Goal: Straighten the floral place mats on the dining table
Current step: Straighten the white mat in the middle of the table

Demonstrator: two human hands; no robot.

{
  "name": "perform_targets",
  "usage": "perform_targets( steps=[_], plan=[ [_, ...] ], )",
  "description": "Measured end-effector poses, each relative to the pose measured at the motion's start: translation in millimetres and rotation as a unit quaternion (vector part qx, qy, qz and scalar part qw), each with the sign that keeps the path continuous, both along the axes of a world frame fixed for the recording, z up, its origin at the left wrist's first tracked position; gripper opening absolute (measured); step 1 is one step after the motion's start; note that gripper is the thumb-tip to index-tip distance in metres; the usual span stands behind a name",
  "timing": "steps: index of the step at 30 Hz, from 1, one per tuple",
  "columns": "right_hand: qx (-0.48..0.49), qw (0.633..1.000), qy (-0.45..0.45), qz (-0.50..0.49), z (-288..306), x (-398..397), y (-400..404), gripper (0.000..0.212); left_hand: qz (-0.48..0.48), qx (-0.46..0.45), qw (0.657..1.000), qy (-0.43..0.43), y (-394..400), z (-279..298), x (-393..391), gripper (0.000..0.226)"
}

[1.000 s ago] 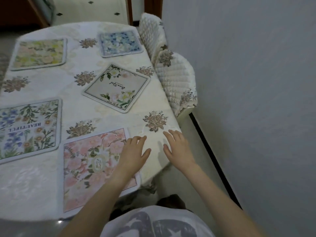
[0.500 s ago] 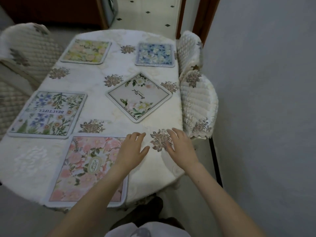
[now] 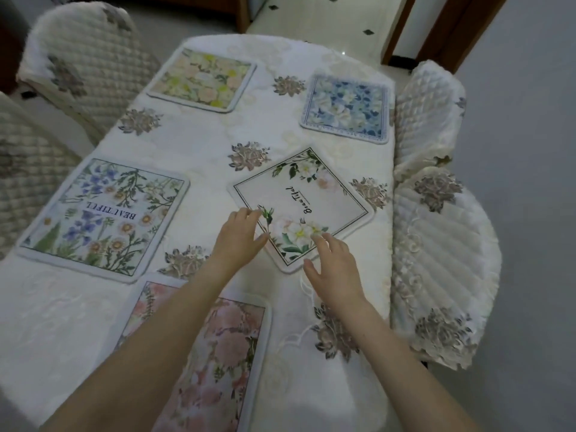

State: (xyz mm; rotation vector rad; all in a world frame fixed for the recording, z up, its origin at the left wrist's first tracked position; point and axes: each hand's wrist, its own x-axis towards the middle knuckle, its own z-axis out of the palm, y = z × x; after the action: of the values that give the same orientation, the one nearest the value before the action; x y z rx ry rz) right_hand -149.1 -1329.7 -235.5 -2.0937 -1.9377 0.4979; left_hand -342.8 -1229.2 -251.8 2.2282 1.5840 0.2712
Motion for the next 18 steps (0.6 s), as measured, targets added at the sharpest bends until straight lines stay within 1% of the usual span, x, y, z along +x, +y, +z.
perform_targets(
  steps=[3, 7, 9, 14, 18],
  plan=[
    [-0.035, 0.999, 0.002, 0.025, -25.4, -16.9, 37.5, 0.055, 0.002, -0.008, 1.0, 0.019, 53.1, -13.7, -5.8, 0.056],
    [-0.085, 0.99, -0.068, 0.094, -61.8, -34.7, 67.2, 0.065, -0.008, -0.035, 0.997, 0.067, 111.8, -32.6, -10.4, 0.064],
    [-0.101, 0.986, -0.082, 0.101, -74.9, -39.6, 72.6, 0.069, -0.007, -0.04, 0.995, 0.086, 131.8, -38.4, -11.1, 0.066],
    [-0.102, 0.985, -0.097, 0.098, -88.6, -42.4, 75.2, 0.072, 0.031, -0.061, 0.996, 0.065, 155.3, -44.2, -6.7, 0.056],
    [-0.097, 0.983, -0.106, 0.11, -88.8, -38.3, 75.2, 0.069, 0.049, -0.065, 0.994, 0.076, 153.8, -44.4, -1.1, 0.053]
  ],
)
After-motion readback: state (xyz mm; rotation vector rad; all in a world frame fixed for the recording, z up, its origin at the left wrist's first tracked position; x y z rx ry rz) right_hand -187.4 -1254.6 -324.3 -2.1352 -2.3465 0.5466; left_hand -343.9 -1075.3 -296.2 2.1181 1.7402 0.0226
